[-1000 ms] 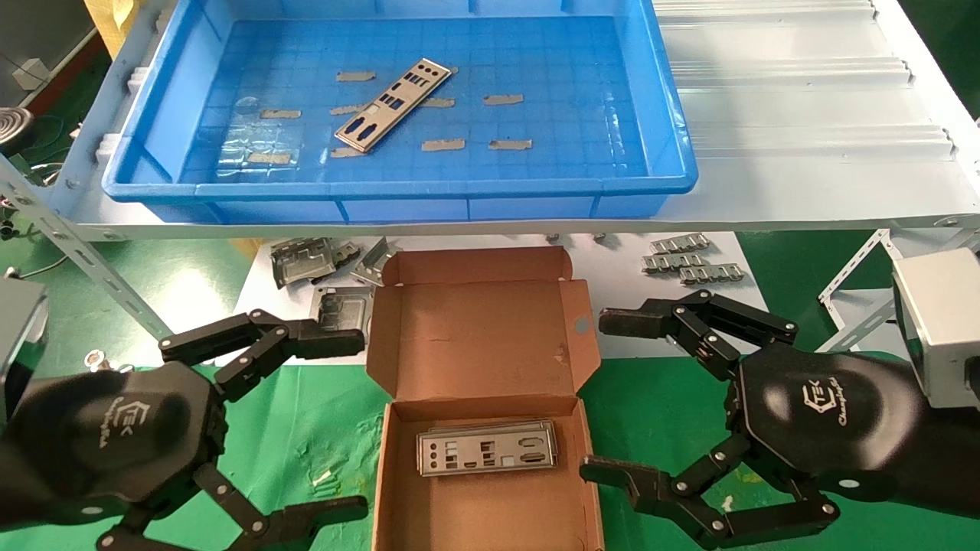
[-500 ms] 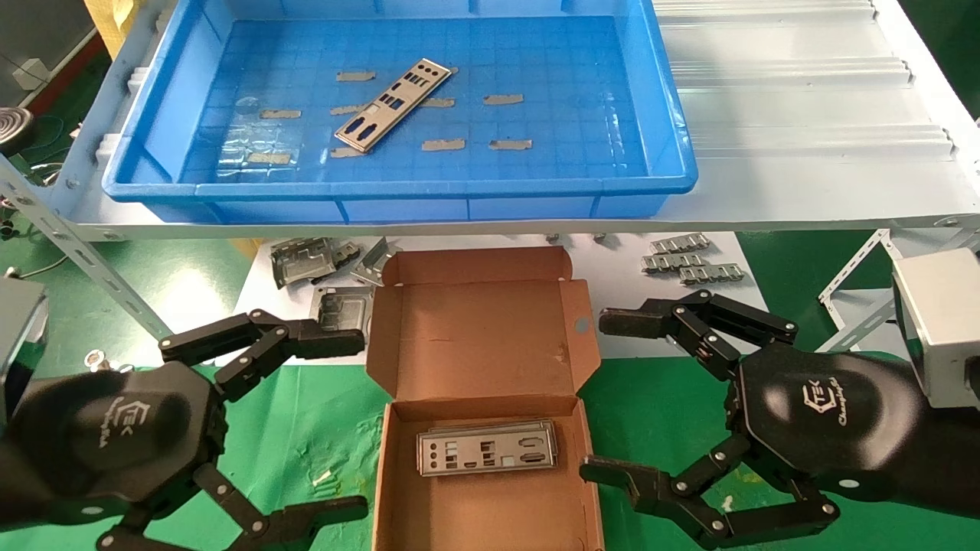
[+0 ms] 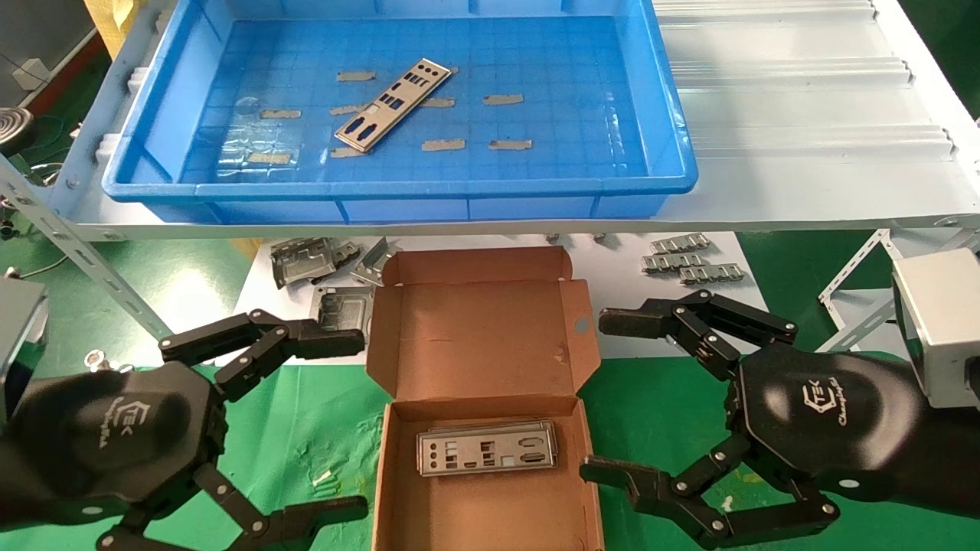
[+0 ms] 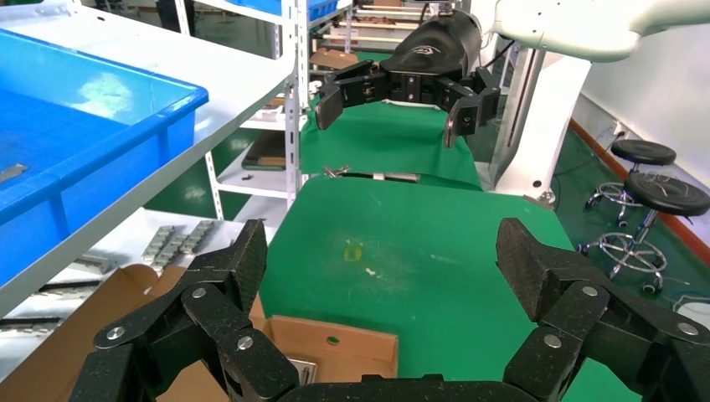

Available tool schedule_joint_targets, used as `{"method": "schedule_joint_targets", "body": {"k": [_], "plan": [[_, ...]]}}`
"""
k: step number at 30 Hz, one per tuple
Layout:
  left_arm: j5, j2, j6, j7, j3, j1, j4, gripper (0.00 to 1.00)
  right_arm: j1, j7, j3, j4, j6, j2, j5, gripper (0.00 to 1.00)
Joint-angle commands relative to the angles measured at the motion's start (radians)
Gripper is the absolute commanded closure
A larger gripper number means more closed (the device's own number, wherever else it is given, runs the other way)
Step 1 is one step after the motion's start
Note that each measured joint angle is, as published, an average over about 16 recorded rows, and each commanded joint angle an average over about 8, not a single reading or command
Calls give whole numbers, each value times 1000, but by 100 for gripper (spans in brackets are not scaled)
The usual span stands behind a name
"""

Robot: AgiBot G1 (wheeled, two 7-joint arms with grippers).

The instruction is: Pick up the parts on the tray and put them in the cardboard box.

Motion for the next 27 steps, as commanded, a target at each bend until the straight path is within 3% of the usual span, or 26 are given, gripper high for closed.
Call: {"method": "schedule_joint_targets", "body": {"k": [1, 27], "plan": [[0, 0, 0, 0, 0, 0, 0, 0, 0, 0, 0, 0, 0, 0, 0, 0], [0, 0, 0, 0, 0, 0, 0, 0, 0, 0, 0, 0, 0, 0, 0, 0]]}}
